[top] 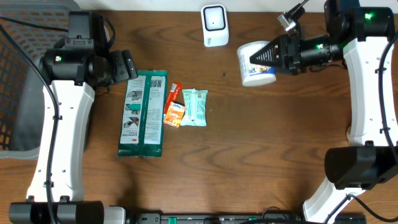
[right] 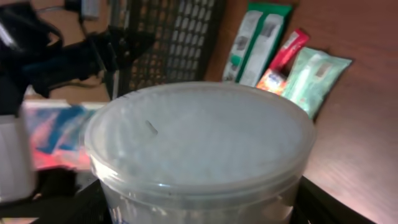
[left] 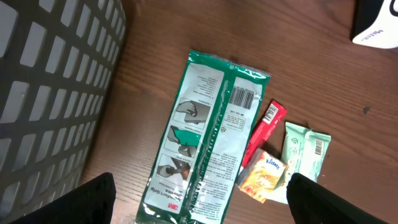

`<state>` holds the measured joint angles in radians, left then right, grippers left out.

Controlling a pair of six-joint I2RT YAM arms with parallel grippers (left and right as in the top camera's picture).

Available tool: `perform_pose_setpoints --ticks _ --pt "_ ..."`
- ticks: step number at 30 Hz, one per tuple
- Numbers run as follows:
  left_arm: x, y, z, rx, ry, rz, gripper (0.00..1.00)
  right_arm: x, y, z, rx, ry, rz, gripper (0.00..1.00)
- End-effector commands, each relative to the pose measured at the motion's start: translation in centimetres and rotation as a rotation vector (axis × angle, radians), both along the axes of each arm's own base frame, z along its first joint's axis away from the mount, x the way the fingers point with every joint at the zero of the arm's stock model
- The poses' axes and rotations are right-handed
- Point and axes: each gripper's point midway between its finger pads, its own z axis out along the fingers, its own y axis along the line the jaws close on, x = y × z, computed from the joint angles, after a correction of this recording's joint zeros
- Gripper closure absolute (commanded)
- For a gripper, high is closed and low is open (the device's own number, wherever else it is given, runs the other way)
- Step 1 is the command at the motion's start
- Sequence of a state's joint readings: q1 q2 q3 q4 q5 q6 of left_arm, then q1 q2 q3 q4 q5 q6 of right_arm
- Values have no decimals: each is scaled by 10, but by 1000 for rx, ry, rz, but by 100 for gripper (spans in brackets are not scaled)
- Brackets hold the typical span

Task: Scan the item barcode
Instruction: 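Carry the tub toward the white scanner with the right gripper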

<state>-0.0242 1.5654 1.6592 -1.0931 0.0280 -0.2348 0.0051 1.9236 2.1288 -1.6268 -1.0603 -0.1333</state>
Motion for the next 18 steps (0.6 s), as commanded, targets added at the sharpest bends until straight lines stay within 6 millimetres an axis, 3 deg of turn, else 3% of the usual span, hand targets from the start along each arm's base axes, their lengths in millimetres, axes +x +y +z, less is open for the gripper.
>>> perform_pose_setpoints --ticks 1,6,9,18 --pt "0 0 -3 -3 11 -5 12 13 -4 -4 -109 5 -89 66" --pt "0 0 -3 -3 11 -5 12 49 -5 -33 -390 -21 -290 66" --pt "0 0 -4 -3 11 -5 12 62 1 -36 -478 -77 -360 67" --pt "0 0 -4 -3 11 -5 12 100 20 -24 -440 -190 -466 69"
